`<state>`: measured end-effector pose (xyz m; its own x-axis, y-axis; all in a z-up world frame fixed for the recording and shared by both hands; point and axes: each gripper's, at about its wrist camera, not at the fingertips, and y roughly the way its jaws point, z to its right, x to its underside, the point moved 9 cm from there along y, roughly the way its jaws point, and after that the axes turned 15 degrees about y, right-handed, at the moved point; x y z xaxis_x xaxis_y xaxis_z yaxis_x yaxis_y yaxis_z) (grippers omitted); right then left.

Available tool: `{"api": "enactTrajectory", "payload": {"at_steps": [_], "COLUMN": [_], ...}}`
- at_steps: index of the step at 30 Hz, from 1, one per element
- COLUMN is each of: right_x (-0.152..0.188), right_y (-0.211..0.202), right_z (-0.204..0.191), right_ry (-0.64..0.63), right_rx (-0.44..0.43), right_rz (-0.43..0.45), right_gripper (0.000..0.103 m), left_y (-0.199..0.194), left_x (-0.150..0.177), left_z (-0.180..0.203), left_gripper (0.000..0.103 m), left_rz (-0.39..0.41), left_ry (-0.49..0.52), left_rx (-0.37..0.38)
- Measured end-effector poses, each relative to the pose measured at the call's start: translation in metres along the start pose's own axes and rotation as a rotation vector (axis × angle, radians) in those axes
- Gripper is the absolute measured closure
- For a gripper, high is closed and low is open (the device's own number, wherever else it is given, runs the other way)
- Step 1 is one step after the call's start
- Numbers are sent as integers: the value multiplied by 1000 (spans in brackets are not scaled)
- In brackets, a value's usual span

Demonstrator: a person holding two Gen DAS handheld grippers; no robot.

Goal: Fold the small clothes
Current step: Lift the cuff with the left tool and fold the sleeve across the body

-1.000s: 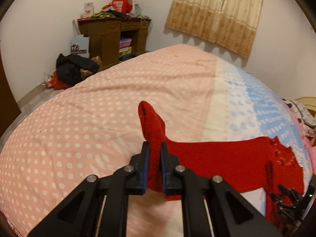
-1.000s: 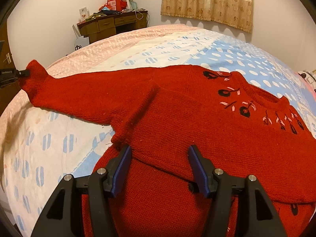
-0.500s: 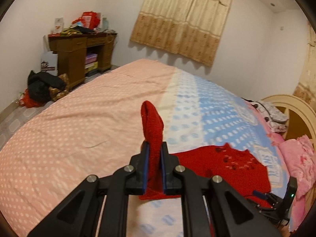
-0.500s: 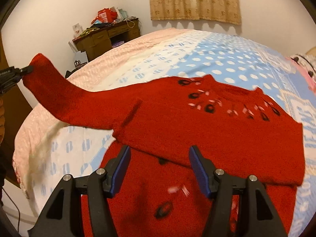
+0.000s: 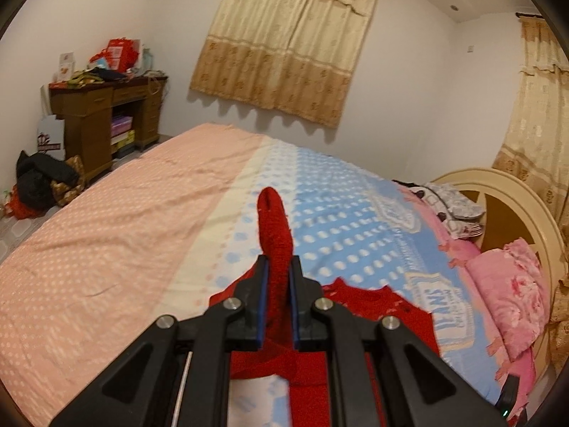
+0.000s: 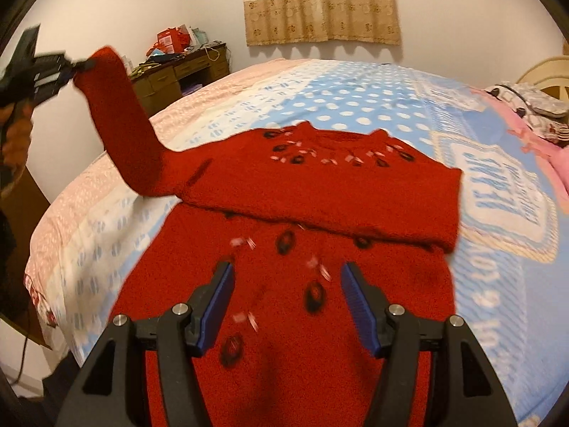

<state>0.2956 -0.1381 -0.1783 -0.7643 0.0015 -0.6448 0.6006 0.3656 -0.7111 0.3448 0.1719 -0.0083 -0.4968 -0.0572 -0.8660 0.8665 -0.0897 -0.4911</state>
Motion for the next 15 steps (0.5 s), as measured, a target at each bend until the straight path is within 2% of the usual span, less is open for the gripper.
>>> {"api": "enactTrajectory", "payload": {"at_steps": [15], "right_x": [43], "right_y": [-32], "right_z": [47], "right_ry": [38], "right_rx": [18], "right_rz": [3], "right_gripper": [39], "left_y": [21], "left_x": [-50], "left_z": [117], "left_gripper": [92], "left_rz": [62], "left_ry": [89], "left_rx": [127]}}
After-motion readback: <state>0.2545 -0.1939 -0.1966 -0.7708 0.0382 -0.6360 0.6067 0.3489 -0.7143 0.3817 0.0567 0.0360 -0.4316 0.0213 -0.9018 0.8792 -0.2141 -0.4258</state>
